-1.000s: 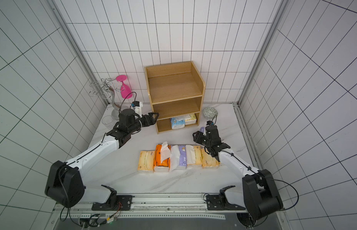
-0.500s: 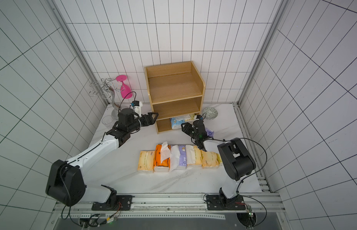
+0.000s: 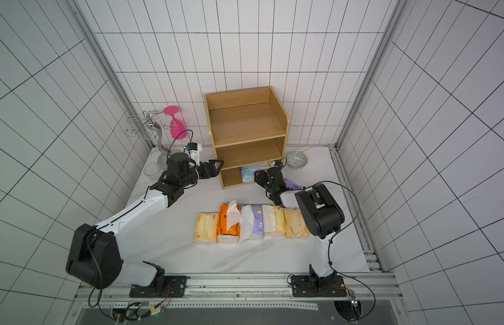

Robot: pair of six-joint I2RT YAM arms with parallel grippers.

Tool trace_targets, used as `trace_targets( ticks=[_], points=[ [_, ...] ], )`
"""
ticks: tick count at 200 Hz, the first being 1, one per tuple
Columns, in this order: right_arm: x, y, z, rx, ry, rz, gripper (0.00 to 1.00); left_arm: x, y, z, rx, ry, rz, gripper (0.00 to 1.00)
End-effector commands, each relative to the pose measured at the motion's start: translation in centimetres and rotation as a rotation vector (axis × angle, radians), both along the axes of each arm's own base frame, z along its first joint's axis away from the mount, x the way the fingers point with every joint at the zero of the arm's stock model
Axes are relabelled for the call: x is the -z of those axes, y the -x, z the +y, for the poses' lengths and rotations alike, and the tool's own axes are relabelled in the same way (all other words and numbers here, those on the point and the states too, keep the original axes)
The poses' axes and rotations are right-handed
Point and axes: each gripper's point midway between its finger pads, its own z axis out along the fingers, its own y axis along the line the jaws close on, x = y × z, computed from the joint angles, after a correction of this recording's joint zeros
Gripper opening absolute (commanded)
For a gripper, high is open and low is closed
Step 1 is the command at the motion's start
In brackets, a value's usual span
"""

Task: Remove the tissue boxes from the shelf
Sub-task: Pick up a box of tissues from the shelf.

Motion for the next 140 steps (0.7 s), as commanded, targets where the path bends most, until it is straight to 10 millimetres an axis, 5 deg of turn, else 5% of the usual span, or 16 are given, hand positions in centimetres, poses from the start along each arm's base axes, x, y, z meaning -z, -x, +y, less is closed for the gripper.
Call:
trace_targets(
  ticks=[1, 23, 74, 140],
  points=[
    [-1.2, -1.5, 1.3, -0.012, -0.008, -0.052, 0.57, -0.4, -0.3, -0.2, 0.02, 0.004, -0.026, 0.93],
    [-0.9, -1.6, 1.8, -0.027, -0.009, -0.047, 0.48, -0.2, -0.2, -0.1, 0.015, 0.002, -0.023, 0.93],
    [-1.6, -0.1, 1.9, -0.078, 0.052, -0.058, 0.07, -0.8, -0.2, 0.1, 0.004, 0.011, -0.028, 0.93],
    [-1.0, 5.4, 0.9, -0.15, 0.156, -0.001, 0.0, -1.4, 0.8, 1.3, -0.041, -0.003, -0.032, 0.93]
  ],
)
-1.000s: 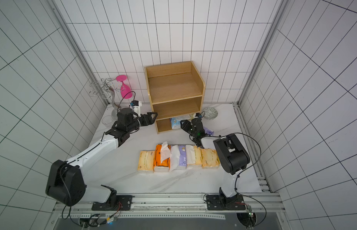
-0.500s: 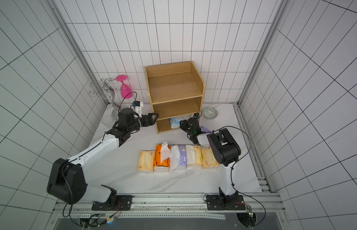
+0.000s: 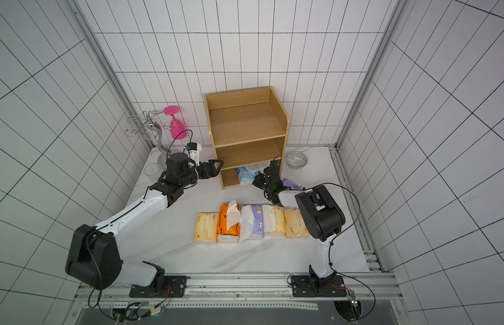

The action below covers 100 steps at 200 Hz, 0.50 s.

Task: Remove the tissue boxes from the shelf
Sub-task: Pick up a box of tissues from the shelf, then place the box of tissues at the center of the board.

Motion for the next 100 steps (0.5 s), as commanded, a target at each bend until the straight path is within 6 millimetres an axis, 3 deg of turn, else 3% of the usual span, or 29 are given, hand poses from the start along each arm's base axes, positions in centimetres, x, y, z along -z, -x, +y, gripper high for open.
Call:
trace_targets(
  ticks=[1, 100],
  points=[
    [-0.1, 2.8, -0.4, -0.049, 0.051, -0.001, 0.0, -1.1, 0.6, 0.9, -0.031, -0.004, -0.026, 0.93],
    [3.8, 11.4, -7.2, 0.005, 0.182, 0.116, 0.0, -3.4, 2.7, 1.4, -0.049, 0.04, -0.045, 0.93]
  ],
)
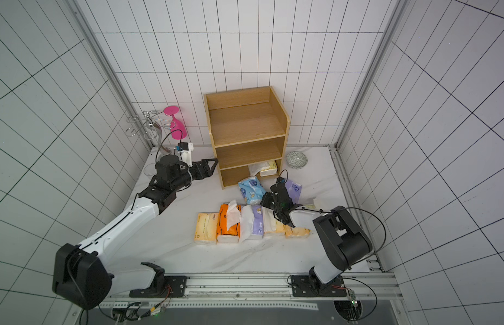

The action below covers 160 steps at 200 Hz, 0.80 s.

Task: Remove the tissue boxes from the shelf
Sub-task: Place the box of tissues at the center of the board.

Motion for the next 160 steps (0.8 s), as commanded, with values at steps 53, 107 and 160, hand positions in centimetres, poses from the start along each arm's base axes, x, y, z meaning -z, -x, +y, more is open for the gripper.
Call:
trace_targets(
  ticks=[53, 107, 160],
  points=[
    [-0.1, 4.4, -3.4, 0.01, 0.062, 0.016, 0.34, -0.4, 0.6, -0.7, -0.011, -0.006, 0.007, 0.93],
    [-5.5, 3.7, -5.6, 0.052, 0.169, -0.077, 0.58, -0.2, 0.4, -1.1, -0.02, -0.009, 0.008, 0.93],
    [-7.0, -0.3, -1.4, -0.054, 0.155, -0.06, 0.48, 0.6, -1.3, -2.2, -0.007, 0.012, 0.023, 0.93]
  ],
)
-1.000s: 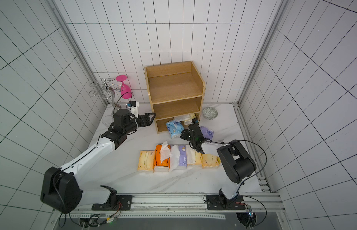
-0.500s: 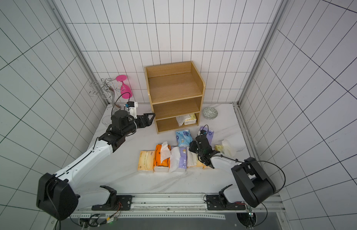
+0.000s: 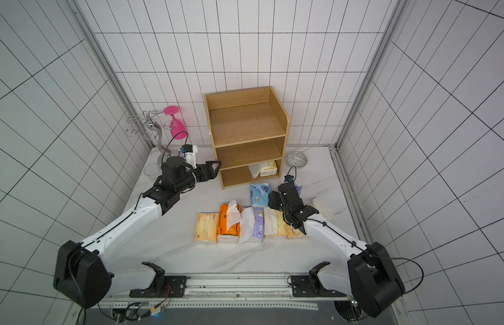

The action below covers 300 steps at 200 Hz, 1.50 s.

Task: Remove the tissue boxes from the shelf
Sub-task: Place the box of tissues at the center of the board, then adjust the shelf at the center of the board.

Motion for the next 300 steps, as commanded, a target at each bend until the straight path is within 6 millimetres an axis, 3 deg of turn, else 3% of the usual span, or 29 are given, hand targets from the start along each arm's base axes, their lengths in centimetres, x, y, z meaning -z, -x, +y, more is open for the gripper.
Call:
trace_targets(
  ticks=[1, 36, 66, 101, 124, 180, 206, 237, 300],
  points=[
    [0.1, -1.6, 1.7, -0.059, 0.021, 0.023, 0.48, -1.1, -1.2, -0.7, 0.002, 0.023, -0.03, 0.93],
    [1.7, -4.7, 4.7, -0.098, 0.025, 0.067, 0.42, -0.4, -2.8, -0.7, -0.017, 0.024, -0.022, 0.93],
    [3.8, -5.8, 6.2, -0.114, 0.006, 0.096, 0.4, -0.4, -4.5, 0.3, -0.058, 0.056, -0.025, 0.93],
    [6.9, -5.5, 5.8, -0.095, 0.023, 0.147, 0.38, 0.1, -6.6, 1.2, -0.062, 0.048, -0.016, 0.93],
    [7.6, -4.8, 4.7, -0.071, 0.048, 0.157, 0.36, 0.8, -8.1, 2.2, -0.066, 0.052, 0.003, 0.93],
    [5.3, -4.3, 2.2, 0.021, 0.055, 0.123, 0.32, 1.8, -9.8, 3.6, -0.064, 0.061, 0.018, 0.93],
    [1.4, -5.6, 3.4, 0.037, -0.069, 0.032, 0.37, 1.8, -9.4, 3.9, -0.05, 0.07, 0.013, 0.92],
    [-1.6, -8.3, 4.8, 0.1, -0.163, -0.006, 0.42, 1.3, -8.6, 3.8, -0.032, 0.075, -0.006, 0.92],
    [-0.9, -13.0, 5.9, 0.305, -0.403, -0.065, 0.52, 0.8, -7.9, 4.0, -0.034, 0.054, -0.022, 0.92]
  ],
)
